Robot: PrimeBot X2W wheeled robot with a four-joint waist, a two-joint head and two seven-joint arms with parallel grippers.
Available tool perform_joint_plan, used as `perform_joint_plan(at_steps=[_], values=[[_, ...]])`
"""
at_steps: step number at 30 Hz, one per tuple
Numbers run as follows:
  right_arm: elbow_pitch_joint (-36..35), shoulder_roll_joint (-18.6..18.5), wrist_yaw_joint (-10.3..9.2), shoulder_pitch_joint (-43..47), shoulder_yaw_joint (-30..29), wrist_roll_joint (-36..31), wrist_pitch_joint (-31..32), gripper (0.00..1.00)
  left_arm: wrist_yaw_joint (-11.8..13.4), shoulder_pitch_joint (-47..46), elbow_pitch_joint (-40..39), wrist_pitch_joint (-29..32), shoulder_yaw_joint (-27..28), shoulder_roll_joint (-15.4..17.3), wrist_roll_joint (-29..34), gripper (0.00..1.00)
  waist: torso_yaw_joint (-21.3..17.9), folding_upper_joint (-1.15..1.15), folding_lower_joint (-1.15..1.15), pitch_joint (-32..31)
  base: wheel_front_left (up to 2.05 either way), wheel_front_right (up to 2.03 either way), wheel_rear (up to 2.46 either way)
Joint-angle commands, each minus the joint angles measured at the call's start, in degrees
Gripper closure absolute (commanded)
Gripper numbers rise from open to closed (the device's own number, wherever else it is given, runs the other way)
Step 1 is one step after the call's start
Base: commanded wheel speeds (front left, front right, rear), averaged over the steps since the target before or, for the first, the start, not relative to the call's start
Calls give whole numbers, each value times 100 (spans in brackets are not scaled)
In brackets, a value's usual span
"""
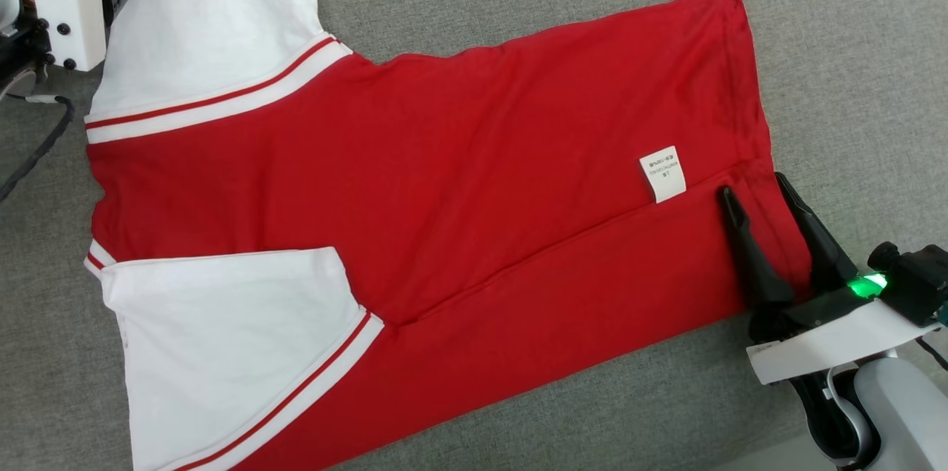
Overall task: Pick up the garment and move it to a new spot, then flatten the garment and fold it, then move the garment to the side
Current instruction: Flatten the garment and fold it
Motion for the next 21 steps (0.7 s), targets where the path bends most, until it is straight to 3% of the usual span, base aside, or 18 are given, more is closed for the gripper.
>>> perform_joint_plan(at_steps=[1,4,6,7,9,11,12,17,21], values=[[19,15,-13,-23,-11,30,1,0,-16,-65,75,6,-29,18,-3,0,-17,0,0,8,0,0,0],[14,20,-13,1,-42,20,1,0,-28,-79,136,10,-91,21,-39,0,-32,0,0,10,0,0,0],[13,19,-13,11,-54,22,0,0,-39,-86,148,44,-155,-9,-78,29,-36,0,0,3,0,0,0],[12,16,-13,14,-60,26,0,0,-45,-83,135,76,-191,-26,-125,49,-35,0,0,-2,0,0,0],[9,8,-12,14,-72,24,-1,0,-54,-66,98,150,-272,-45,-211,59,-30,0,0,-14,0,0,0],[23,-39,-12,-16,-59,-74,-1,0,-48,-51,49,231,-338,-46,-325,92,-24,0,0,-24,0,0,0],[48,-51,-12,-51,-19,-110,-1,0,-50,-42,16,257,-381,-35,-382,100,-25,0,0,-29,0,0,0],[140,-100,-12,-399,164,-137,143,0,-53,-24,-167,98,-508,85,-677,100,-37,0,0,-103,0,0,0],[65,-246,-12,-869,86,58,974,0,-46,32,-291,15,-698,205,-870,100,-5,0,0,-281,0,0,0]])
